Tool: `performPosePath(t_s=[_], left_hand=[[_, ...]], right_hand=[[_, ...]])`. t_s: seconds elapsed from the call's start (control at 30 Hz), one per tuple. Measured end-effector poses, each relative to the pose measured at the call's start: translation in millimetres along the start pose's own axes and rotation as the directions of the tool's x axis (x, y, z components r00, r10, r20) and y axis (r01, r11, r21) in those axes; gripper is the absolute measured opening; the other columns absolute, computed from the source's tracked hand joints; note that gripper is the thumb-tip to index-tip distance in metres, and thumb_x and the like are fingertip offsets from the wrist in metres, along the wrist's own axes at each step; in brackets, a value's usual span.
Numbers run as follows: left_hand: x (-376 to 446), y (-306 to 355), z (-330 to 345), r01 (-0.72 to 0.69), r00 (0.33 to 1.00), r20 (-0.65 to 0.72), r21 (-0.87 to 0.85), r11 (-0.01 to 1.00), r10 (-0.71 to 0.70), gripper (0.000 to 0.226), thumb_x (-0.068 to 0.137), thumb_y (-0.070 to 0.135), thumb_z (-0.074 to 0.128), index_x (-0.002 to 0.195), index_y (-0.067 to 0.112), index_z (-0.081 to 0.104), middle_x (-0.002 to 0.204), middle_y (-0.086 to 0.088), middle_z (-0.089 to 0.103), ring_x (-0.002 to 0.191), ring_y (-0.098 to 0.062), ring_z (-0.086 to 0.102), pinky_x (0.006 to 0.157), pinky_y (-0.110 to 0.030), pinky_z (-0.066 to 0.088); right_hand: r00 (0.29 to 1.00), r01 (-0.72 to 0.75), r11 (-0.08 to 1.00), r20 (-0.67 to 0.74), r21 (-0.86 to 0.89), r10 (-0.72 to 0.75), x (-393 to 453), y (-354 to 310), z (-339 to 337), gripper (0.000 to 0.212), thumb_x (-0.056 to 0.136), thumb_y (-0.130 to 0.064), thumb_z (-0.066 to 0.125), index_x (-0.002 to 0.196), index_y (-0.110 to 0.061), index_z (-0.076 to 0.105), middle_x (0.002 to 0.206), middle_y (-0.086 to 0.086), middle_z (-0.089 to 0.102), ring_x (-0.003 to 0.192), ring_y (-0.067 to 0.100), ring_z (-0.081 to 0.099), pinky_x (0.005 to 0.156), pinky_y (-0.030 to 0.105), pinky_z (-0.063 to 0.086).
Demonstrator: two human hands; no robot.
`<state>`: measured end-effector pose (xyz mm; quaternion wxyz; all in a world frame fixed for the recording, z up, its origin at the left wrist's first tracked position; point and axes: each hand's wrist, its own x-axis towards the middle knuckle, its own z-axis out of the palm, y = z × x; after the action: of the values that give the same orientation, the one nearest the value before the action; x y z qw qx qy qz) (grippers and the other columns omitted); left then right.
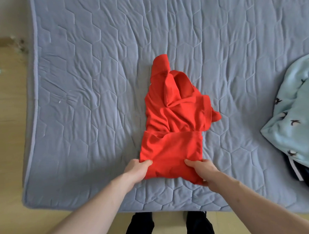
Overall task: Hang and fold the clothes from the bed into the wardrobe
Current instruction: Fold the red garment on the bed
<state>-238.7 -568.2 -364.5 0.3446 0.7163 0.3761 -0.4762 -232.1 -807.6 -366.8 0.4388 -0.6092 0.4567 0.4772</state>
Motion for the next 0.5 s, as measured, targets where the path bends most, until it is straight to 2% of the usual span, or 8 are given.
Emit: performPosePath(t_s=[0.07, 0.13, 0.23, 0.3, 0.37, 0.43, 0.5], left_hand=[[-25, -14, -3, 0.032, 0.996, 0.076, 0.069, 0.997, -0.037, 0.036, 0.086, 0.046, 0.068, 0.093, 0.011, 0.076, 0.083, 0.000, 0.071, 0.075, -0.018, 0.066, 0.063, -0.027, 0.045], [-46, -26, -3, 0.065, 0.983, 0.162, 0.133, 0.989, -0.087, 0.030, 0.083, 0.042, 0.068, 0.084, 0.012, 0.074, 0.068, -0.001, 0.068, 0.059, -0.018, 0.064, 0.055, -0.024, 0.050], [-73, -33, -7, 0.043, 0.970, 0.230, 0.176, 0.983, -0.084, 0.026, 0.084, 0.037, 0.065, 0.091, 0.012, 0.069, 0.067, -0.002, 0.074, 0.057, -0.018, 0.070, 0.049, -0.025, 0.052], [-84, -29, -14, -0.028, 0.988, 0.152, 0.115, 0.993, 0.010, 0.032, 0.085, 0.037, 0.068, 0.106, 0.015, 0.058, 0.073, -0.005, 0.077, 0.062, -0.022, 0.074, 0.049, -0.027, 0.052], [-93, -13, -25, -0.128, 0.991, 0.034, -0.065, 0.990, 0.131, 0.033, 0.090, 0.031, 0.072, 0.113, 0.022, 0.051, 0.078, -0.005, 0.077, 0.056, -0.020, 0.071, 0.047, -0.026, 0.050], [-98, 15, -35, -0.243, 0.970, -0.037, -0.222, 0.944, 0.241, 0.026, 0.094, 0.025, 0.072, 0.114, 0.022, 0.056, 0.077, -0.006, 0.076, 0.052, -0.018, 0.067, 0.045, -0.026, 0.049], [-94, 45, -43, -0.302, 0.953, -0.065, -0.305, 0.903, 0.297, 0.017, 0.097, 0.023, 0.070, 0.110, 0.012, 0.067, 0.076, -0.009, 0.074, 0.054, -0.018, 0.067, 0.046, -0.026, 0.051]], right_hand=[[0.993, -0.100, 0.994, 0.060, -0.048, 0.102, -19, 18, -3, 0.033, 0.087, -0.030, 0.080, 0.107, -0.008, 0.065, 0.083, 0.011, 0.077, 0.069, 0.024, 0.072, 0.071, 0.038, 0.061], [0.978, -0.174, 0.982, 0.105, -0.080, 0.182, -40, 36, -4, 0.025, 0.091, -0.024, 0.075, 0.104, -0.006, 0.064, 0.074, 0.011, 0.074, 0.061, 0.023, 0.068, 0.062, 0.033, 0.058], [0.970, -0.205, 0.977, 0.123, -0.060, 0.211, -66, 50, -9, 0.025, 0.090, -0.021, 0.073, 0.107, -0.006, 0.062, 0.077, 0.013, 0.071, 0.059, 0.022, 0.065, 0.054, 0.028, 0.053], [0.977, -0.185, 0.981, 0.121, 0.059, 0.177, -74, 45, -15, 0.029, 0.089, -0.021, 0.075, 0.111, -0.005, 0.063, 0.076, 0.014, 0.073, 0.057, 0.021, 0.068, 0.052, 0.028, 0.054], [0.984, -0.148, 0.971, 0.125, 0.185, 0.126, -80, 29, -24, 0.029, 0.091, -0.023, 0.073, 0.112, -0.005, 0.063, 0.078, 0.016, 0.075, 0.058, 0.021, 0.070, 0.050, 0.027, 0.054], [0.986, -0.121, 0.949, 0.143, 0.290, 0.083, -80, 9, -32, 0.022, 0.095, -0.024, 0.067, 0.111, -0.009, 0.063, 0.076, 0.013, 0.074, 0.055, 0.017, 0.070, 0.043, 0.023, 0.050], [0.984, -0.124, 0.918, 0.168, 0.376, 0.064, -77, -15, -39, 0.013, 0.099, -0.021, 0.059, 0.106, -0.011, 0.063, 0.069, 0.009, 0.072, 0.048, 0.012, 0.066, 0.037, 0.020, 0.047]])
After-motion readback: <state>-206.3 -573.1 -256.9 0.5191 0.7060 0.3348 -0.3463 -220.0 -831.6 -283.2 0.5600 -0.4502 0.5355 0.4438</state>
